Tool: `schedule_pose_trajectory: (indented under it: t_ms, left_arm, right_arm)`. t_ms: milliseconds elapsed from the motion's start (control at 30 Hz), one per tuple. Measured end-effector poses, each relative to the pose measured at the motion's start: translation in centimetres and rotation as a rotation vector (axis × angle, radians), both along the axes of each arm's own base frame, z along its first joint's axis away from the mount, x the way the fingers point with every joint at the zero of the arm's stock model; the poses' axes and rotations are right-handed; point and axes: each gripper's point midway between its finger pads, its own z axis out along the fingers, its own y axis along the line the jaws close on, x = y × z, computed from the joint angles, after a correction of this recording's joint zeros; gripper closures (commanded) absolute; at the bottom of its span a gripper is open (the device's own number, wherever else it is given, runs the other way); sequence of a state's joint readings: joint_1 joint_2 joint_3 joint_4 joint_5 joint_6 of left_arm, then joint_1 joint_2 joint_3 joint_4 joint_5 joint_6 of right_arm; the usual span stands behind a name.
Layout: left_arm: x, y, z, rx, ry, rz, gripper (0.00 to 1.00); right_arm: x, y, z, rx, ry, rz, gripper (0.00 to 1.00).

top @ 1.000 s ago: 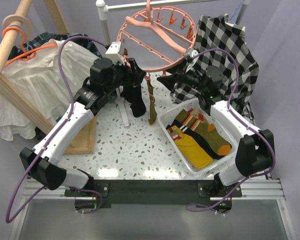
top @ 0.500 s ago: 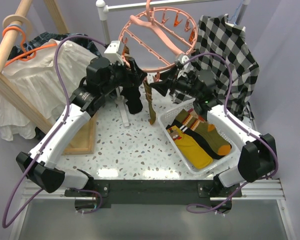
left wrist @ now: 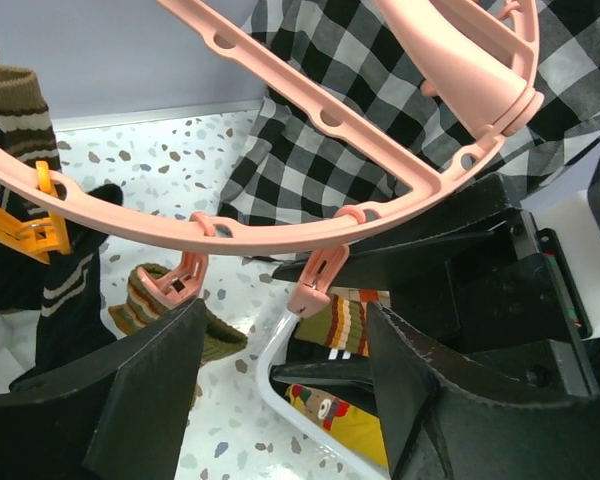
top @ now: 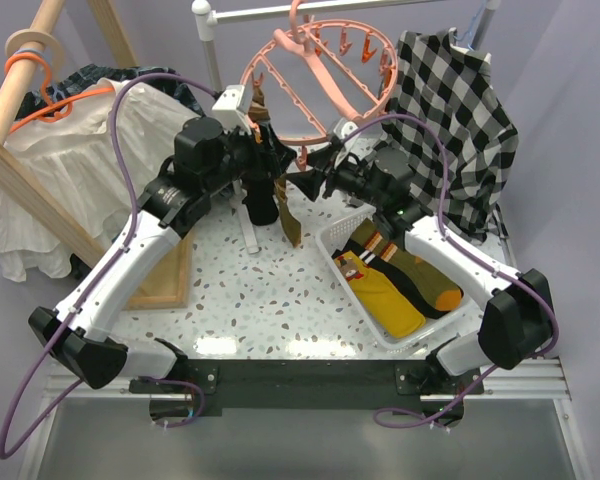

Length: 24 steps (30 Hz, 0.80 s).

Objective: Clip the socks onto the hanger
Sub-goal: Open the clamp at the hanger.

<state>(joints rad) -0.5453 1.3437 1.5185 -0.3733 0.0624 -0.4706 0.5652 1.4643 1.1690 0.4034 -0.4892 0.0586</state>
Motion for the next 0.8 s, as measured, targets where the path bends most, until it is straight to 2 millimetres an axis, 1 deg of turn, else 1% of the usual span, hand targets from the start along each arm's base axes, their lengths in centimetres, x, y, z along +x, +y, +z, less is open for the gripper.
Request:
schedule_pose_trajectory:
  t_ms: [167, 200, 267, 367, 633, 800]
  left_arm:
    - [-0.2, -0.9, 0.7, -0.010, -0.003, -0.013, 0.38]
    - [-0.2, -1.1, 0.8, -0.010, -0.003, -0.014, 0.42]
    - [0.1, -1.4, 0.7, -0.006, -0.001, -0.014, 0.44]
    - [0.4, -1.8, 0.2, 0.004, 0.012, -0.011, 0.48]
    - [1.0, -2.2, -2.2, 0.054, 0.067, 0.014, 0.58]
    - [1.7, -1.8, -2.6, 0.073, 0.070, 0.057, 0.63]
  right_arm:
    - [0.0, 0.2, -0.3, -0.017, -0.006, -0.016, 0.43]
    - [0.0, 0.3, -0.4, -0.021, -0.005, -0.015, 0.43]
    - [-0.2, 0.5, -0.6, -0.028, -0.004, -0.013, 0.43]
    - [-0.3, 0.7, -0.8, -0.042, -0.014, -0.013, 0.42]
    - [-0.6, 1.1, -1.1, -0.066, -0.034, -0.009, 0.40]
    - [-0.6, 1.0, -1.0, -0.069, -0.042, -0.009, 0.40]
